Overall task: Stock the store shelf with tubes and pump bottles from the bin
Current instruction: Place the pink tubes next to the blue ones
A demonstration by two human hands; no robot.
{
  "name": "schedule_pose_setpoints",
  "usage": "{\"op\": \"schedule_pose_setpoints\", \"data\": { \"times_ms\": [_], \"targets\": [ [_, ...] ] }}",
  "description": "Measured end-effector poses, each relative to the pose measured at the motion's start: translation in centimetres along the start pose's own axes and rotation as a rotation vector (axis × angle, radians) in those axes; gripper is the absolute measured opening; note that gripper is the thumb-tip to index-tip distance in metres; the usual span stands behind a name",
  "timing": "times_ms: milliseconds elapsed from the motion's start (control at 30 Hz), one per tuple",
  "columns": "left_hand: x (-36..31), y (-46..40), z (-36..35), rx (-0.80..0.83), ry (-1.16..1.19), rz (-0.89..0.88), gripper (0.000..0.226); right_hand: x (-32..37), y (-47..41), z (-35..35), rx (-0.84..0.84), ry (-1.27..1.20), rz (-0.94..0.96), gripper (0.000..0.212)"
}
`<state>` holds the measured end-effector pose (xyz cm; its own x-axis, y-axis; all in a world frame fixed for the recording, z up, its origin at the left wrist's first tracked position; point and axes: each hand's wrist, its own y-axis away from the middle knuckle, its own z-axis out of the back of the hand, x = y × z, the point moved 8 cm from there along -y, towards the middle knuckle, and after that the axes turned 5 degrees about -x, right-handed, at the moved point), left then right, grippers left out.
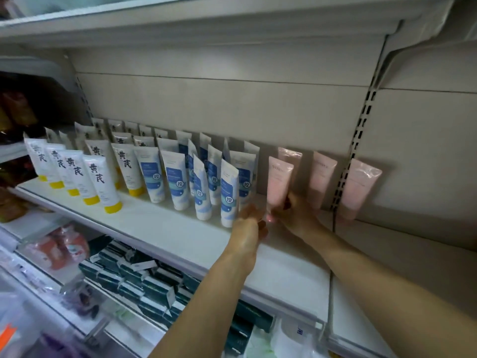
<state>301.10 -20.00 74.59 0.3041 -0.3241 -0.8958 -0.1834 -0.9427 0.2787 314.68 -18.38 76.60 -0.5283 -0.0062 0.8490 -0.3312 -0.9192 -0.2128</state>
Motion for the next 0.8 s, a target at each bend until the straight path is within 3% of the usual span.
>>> {"op": "schedule_pose_setpoints", "data": {
  "times_ms": [167, 600, 800],
  "targets": [
    [0.3, 0.3, -0.4, 0.037, 0.012, 0.022, 0.020, -0.3, -0.5, -0.3, -0.031, 0.020, -0.014, 0.047],
    [-0.5, 2.1, 0.3, 0.020, -0.032, 0.054, 0.012, -0.7, -0.3, -0.7, 0.002, 0.034, -0.085, 0.049],
    [-0.7, 3.1, 1.3, 0.074, -0.039, 0.051, 0.011, -0.8, 1.6, 0.3, -0.139, 0.006, -0.142, 0.032]
  ]
}}
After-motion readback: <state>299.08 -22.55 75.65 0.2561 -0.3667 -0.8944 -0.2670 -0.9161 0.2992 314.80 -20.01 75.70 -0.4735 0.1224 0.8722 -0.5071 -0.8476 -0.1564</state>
